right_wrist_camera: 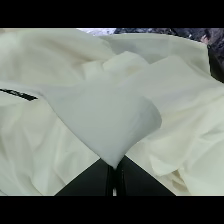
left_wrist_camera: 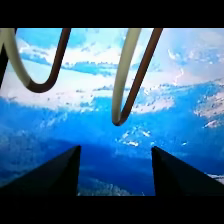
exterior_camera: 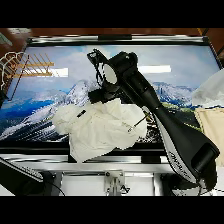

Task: Fold the shirts.

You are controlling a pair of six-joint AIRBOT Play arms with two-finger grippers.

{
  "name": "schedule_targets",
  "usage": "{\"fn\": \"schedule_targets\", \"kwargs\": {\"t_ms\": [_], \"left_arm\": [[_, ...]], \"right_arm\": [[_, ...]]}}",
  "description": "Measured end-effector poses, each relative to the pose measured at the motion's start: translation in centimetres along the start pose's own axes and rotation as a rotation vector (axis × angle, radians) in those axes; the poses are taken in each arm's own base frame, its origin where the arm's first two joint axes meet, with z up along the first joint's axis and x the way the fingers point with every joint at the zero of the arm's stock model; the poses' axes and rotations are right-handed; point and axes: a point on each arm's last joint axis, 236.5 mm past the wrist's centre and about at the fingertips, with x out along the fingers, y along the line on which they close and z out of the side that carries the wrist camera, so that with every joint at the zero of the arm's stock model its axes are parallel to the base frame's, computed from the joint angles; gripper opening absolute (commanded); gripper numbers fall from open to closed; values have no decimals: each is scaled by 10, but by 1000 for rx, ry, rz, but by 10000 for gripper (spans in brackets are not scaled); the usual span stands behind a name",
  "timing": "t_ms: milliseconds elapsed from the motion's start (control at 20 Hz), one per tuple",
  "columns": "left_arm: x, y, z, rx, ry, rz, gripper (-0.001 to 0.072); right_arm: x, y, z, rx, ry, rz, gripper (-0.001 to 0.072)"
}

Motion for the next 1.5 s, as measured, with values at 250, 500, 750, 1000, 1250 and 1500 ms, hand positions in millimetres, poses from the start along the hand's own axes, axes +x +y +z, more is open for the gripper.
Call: {"fn": "schedule_targets", "kwargs": {"t_ms": [250, 500, 750, 1000, 1250, 1500], "left_arm": [[18, -3, 6, 33, -32, -18, 514], [31, -11, 15, 60, -65, -24, 496], [45, -17, 18, 72, -73, -26, 269], [52, -16, 19, 71, -80, -21, 52], [42, -15, 27, 75, -108, -7, 48], [9, -14, 51, 80, -191, 26, 47]], "right_arm": [[0, 0, 0, 3, 1, 0, 110], [0, 0, 0, 6, 2, 0, 110], [0, 0, 0, 8, 2, 1, 110], [0, 1, -1, 9, 2, 2, 109], [0, 1, -1, 9, 2, 2, 110], [0, 0, 0, -5, 1, 1, 109]]}}
